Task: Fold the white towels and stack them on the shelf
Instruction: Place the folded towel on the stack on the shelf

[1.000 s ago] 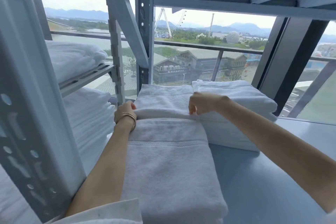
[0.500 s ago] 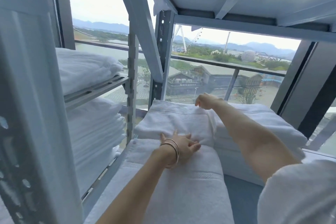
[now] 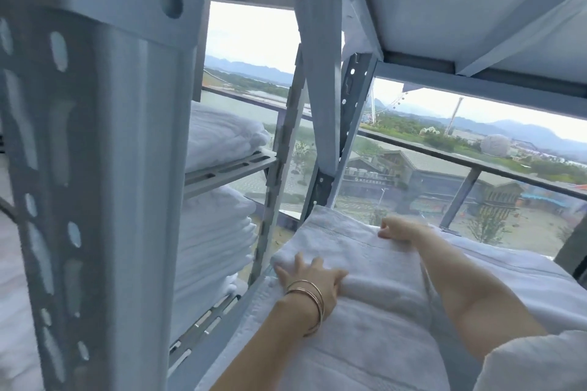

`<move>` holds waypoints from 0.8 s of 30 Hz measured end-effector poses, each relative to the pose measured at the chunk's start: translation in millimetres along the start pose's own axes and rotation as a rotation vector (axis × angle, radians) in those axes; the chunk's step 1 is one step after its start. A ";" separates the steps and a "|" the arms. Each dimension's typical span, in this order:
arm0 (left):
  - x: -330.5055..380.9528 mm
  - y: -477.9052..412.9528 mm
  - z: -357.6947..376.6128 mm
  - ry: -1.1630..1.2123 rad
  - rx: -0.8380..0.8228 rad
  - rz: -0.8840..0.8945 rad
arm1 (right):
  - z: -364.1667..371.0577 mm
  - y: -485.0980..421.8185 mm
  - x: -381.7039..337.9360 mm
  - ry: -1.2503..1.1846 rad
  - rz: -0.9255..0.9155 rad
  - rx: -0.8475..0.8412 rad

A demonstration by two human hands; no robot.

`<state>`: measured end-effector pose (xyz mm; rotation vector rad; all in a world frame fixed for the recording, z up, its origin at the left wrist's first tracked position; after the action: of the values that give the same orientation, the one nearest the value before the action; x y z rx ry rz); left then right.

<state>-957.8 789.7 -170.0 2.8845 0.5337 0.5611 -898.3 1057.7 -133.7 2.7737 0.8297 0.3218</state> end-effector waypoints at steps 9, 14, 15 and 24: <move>9.0 -12.7 0.6 -0.145 0.002 -0.010 | -39.0 6.0 3.2 -0.129 -0.005 0.313; -7.2 -21.4 -10.4 -0.155 0.005 -0.066 | -2.5 2.2 14.8 -0.023 0.137 0.219; -14.6 -24.3 -14.0 -0.158 -0.001 -0.087 | -5.0 4.0 11.4 0.014 0.132 0.200; -53.3 -31.8 -41.6 0.168 0.244 -0.061 | 13.1 121.0 -60.3 0.069 -0.316 -0.211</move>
<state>-1030.1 802.7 -156.4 3.0508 0.7621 0.7849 -882.2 923.4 -121.2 2.4030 1.1592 0.4205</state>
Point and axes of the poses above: each hand's wrist, its own y-axis away from the middle knuckle, its own z-axis out of the palm, x = y × z, the point moved 9 cm from there along -y, towards the middle knuckle, and after that the axes turned 9 degrees about -x, right-handed, at the moved point
